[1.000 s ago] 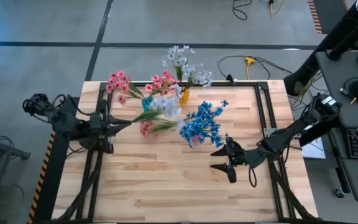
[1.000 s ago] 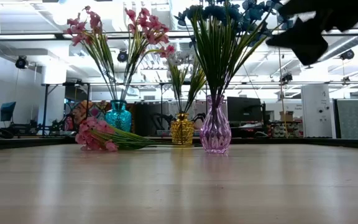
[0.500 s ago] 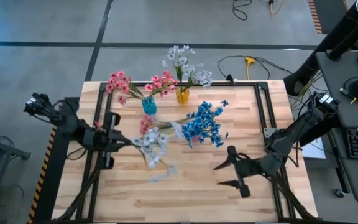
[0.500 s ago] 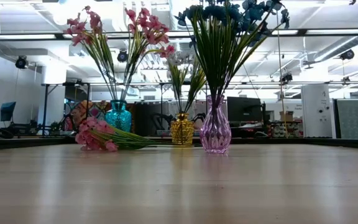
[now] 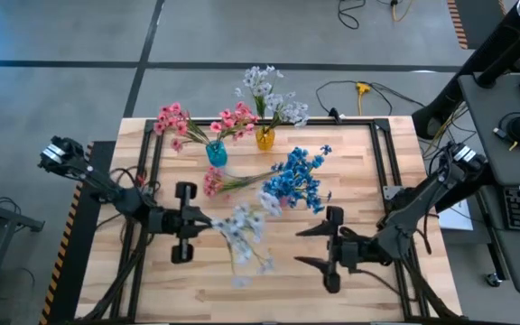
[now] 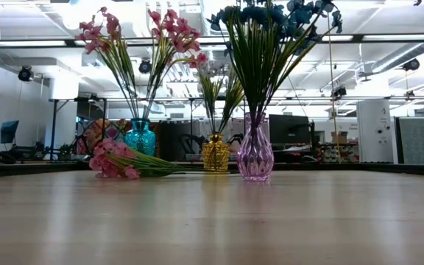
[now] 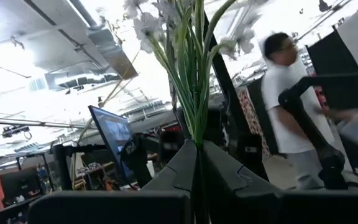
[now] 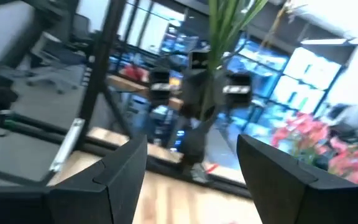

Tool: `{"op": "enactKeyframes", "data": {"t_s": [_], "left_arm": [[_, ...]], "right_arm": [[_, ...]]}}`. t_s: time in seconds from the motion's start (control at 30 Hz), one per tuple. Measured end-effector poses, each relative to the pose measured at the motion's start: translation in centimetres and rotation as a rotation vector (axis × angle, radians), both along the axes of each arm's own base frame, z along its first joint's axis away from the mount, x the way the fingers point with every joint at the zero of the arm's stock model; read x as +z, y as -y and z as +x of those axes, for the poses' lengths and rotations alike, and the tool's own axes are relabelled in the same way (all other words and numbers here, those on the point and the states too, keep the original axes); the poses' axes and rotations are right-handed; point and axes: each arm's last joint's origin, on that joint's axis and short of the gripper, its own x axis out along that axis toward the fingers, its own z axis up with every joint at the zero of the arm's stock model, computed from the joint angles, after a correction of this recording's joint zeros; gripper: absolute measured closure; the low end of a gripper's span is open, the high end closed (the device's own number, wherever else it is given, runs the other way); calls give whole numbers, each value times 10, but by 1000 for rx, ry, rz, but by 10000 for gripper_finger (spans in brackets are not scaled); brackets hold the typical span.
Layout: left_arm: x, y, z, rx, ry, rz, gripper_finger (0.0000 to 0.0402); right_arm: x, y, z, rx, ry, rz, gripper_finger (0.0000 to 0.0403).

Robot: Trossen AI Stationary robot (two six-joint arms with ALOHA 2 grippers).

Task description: Sort flowers into vase by color

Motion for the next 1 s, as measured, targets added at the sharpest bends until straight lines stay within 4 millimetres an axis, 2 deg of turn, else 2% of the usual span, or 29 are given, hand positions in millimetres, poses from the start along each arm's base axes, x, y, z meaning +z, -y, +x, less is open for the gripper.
{"op": "enactKeyframes", "data": {"t_s": [0.23,0.43,0.67,0.87,1.0], "left_arm": [[-5,18,29,13,41,2,401],[-11,31,50,20,25,26,401],[-8,41,68,48,44,40,401],[-6,41,81,85,45,33,401],[-8,40,87,106,39,31,401]], "right_arm": [[21,-13,34,-94,-11,-81,161],[35,-16,55,-105,13,-14,161],[42,-8,63,-64,39,35,161],[43,5,74,71,60,48,161],[45,12,78,81,76,50,161]]}}
